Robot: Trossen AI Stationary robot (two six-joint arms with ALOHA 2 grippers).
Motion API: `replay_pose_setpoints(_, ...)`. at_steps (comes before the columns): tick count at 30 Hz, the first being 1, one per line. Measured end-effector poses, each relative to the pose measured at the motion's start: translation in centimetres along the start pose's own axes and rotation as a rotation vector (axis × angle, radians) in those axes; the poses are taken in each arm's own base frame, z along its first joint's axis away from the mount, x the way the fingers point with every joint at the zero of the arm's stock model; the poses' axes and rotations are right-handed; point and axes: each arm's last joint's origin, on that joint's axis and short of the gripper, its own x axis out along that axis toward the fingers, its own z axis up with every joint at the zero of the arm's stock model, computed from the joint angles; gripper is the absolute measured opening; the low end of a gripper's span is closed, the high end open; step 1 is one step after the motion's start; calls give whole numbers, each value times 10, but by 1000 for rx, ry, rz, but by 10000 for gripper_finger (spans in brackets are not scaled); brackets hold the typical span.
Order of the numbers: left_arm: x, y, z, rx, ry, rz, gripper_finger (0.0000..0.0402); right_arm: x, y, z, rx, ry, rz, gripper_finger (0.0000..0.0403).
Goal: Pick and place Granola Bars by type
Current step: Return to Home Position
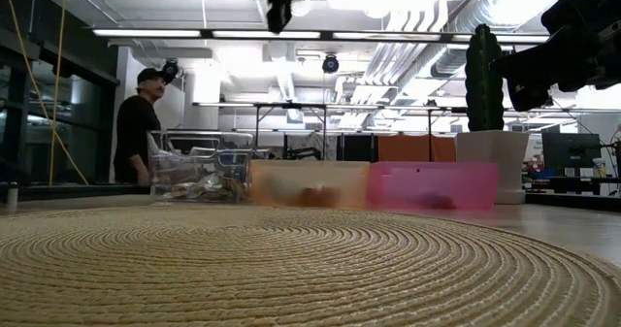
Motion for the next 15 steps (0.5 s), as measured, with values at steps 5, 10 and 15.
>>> replay_pose_setpoints(5,4,-29,1,93,-49,-35,6,0,0,0,0,0,0,0)
replay_pose_setpoints(10,-17,-50,5,178,-109,-33,1,0,0,0,0,0,0,0)
replay_pose_setpoints(15,-51,-56,-1,200,-174,38,0,0,0,0,0,1,0,0)
